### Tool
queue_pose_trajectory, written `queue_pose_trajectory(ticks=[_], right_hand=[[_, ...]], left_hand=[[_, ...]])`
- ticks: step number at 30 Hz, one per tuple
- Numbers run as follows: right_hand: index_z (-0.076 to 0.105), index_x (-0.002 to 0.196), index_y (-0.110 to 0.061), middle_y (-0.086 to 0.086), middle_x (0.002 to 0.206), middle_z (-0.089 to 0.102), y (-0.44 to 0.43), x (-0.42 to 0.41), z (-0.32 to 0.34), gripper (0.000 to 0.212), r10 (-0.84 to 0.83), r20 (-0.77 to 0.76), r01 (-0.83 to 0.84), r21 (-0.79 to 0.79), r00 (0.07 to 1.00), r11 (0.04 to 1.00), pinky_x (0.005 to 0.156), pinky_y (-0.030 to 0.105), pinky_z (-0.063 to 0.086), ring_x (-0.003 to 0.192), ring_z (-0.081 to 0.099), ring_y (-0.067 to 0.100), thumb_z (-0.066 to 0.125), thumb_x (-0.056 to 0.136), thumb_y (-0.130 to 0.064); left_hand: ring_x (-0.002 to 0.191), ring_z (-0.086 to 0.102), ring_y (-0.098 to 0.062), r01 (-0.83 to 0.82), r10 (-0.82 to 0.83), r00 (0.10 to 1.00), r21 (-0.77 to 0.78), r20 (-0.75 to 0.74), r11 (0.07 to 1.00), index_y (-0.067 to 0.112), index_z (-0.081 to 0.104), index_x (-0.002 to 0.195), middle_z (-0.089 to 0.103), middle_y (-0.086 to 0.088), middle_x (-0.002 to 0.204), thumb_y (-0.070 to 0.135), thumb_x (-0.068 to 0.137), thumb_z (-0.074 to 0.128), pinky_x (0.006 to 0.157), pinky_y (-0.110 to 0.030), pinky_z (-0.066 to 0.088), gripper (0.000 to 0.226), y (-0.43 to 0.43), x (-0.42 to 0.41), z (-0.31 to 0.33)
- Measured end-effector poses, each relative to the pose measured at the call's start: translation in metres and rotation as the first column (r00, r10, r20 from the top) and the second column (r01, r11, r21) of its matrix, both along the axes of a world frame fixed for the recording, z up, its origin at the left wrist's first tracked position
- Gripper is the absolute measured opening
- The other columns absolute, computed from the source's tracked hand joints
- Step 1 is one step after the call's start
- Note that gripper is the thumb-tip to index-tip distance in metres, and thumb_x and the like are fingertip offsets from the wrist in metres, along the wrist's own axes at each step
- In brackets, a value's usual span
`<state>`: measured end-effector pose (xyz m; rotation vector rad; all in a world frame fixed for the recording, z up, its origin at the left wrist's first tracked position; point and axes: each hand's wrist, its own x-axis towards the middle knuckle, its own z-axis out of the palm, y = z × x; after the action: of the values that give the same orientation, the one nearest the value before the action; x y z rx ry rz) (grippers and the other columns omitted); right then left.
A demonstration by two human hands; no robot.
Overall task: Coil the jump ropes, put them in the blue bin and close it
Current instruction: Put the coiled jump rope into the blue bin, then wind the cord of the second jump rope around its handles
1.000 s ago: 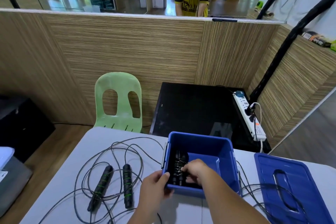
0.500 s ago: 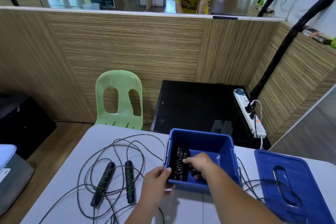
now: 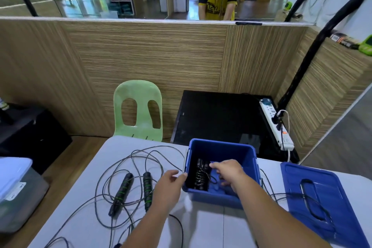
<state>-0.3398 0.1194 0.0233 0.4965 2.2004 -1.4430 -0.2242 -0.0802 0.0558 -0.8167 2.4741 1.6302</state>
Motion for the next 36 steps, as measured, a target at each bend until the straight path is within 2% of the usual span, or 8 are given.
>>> queue_pose_trajectory(ticks=[4, 6, 10, 14, 20, 27, 33, 36], right_hand=[[0.067, 0.08, -0.007, 0.013, 0.083, 0.056, 0.008, 0.013, 0.013, 0.026, 0.049, -0.04, -0.051, -0.028, 0.998, 0.998, 0.066, 0.038, 0.045, 0.077, 0.053, 0.026, 0.078, 0.087, -0.03], [0.072, 0.085, -0.002, 0.013, 0.085, 0.067, 0.011, 0.022, 0.02, 0.029, 0.015, -0.095, -0.022, -0.07, 0.995, 0.997, 0.07, 0.041, 0.052, 0.08, 0.061, 0.028, 0.079, 0.086, -0.03], [0.079, 0.088, -0.017, 0.009, 0.097, 0.078, 0.012, 0.048, 0.043, 0.012, -0.052, -0.208, 0.014, -0.181, 0.977, 0.983, 0.089, 0.049, 0.059, 0.1, 0.072, 0.031, 0.08, 0.086, -0.029], [0.078, 0.098, -0.021, -0.003, 0.099, 0.077, 0.008, 0.08, 0.068, 0.008, -0.028, -0.312, -0.052, -0.244, 0.95, 0.968, 0.088, 0.044, 0.061, 0.097, 0.072, 0.018, 0.077, 0.09, -0.024], [0.077, 0.099, -0.024, -0.009, 0.095, 0.077, -0.02, 0.121, 0.075, 0.01, 0.084, -0.408, -0.157, -0.147, 0.909, 0.977, 0.08, 0.032, 0.061, 0.089, 0.071, 0.01, 0.077, 0.09, -0.023], [0.077, 0.097, -0.018, 0.0, 0.094, 0.077, -0.076, 0.178, 0.054, 0.009, 0.113, -0.324, -0.177, -0.176, 0.939, 0.968, 0.085, 0.045, 0.062, 0.094, 0.072, 0.023, 0.079, 0.088, -0.017], [0.077, 0.094, -0.016, 0.001, 0.09, 0.076, -0.128, 0.227, 0.024, 0.007, 0.169, -0.234, -0.213, -0.177, 0.957, 0.961, 0.083, 0.046, 0.061, 0.09, 0.071, 0.022, 0.079, 0.088, -0.017], [0.077, 0.094, -0.018, 0.004, 0.096, 0.077, -0.153, 0.242, 0.007, 0.007, 0.161, -0.187, -0.196, -0.187, 0.969, 0.962, 0.081, 0.043, 0.061, 0.094, 0.072, 0.022, 0.079, 0.088, -0.018]], left_hand=[[0.1, 0.064, -0.011, -0.02, 0.02, 1.0, -0.019, -0.022, 1.0, 0.024, 0.065, 0.122, 0.069, 0.011, 0.106, 0.048, 0.093, 0.067, 0.088, -0.033, 0.047, 0.038, 0.001, 0.008, 0.012], [0.097, 0.063, -0.007, -0.045, 0.045, 0.997, 0.006, -0.068, 0.999, 0.026, 0.066, 0.119, 0.069, 0.01, 0.108, 0.047, 0.093, 0.068, 0.088, -0.032, 0.046, 0.033, 0.002, 0.016, 0.017], [0.1, 0.064, -0.003, -0.102, 0.123, 0.968, 0.103, -0.219, 0.989, 0.027, 0.07, 0.111, 0.071, 0.011, 0.107, 0.036, 0.094, 0.071, 0.089, -0.029, 0.047, 0.019, 0.002, 0.038, 0.028], [0.105, 0.066, -0.002, -0.083, 0.121, 0.948, 0.139, -0.295, 0.987, 0.033, 0.073, 0.11, 0.074, 0.014, 0.108, 0.035, 0.094, 0.072, 0.094, -0.028, 0.05, 0.016, -0.001, 0.061, 0.036], [0.096, 0.067, 0.008, -0.072, 0.111, 0.934, 0.126, -0.339, 0.989, 0.032, 0.075, 0.108, 0.075, 0.017, 0.107, 0.033, 0.094, 0.073, 0.092, -0.025, 0.054, 0.014, -0.017, 0.096, 0.038], [0.088, 0.067, 0.007, -0.112, 0.159, 0.933, 0.161, -0.322, 0.981, 0.033, 0.076, 0.097, 0.075, 0.019, 0.09, 0.026, 0.095, 0.072, 0.072, -0.006, 0.047, 0.008, -0.07, 0.148, 0.019], [0.094, 0.07, 0.001, -0.187, 0.222, 0.942, 0.156, -0.252, 0.97, 0.033, 0.077, 0.098, 0.078, 0.016, 0.095, 0.031, 0.093, 0.074, 0.083, -0.017, 0.049, 0.006, -0.125, 0.191, -0.009], [0.091, 0.067, 0.006, -0.185, 0.199, 0.955, 0.084, -0.221, 0.979, 0.03, 0.076, 0.1, 0.076, 0.015, 0.096, 0.03, 0.094, 0.073, 0.079, -0.007, 0.046, 0.007, -0.144, 0.209, -0.021]])
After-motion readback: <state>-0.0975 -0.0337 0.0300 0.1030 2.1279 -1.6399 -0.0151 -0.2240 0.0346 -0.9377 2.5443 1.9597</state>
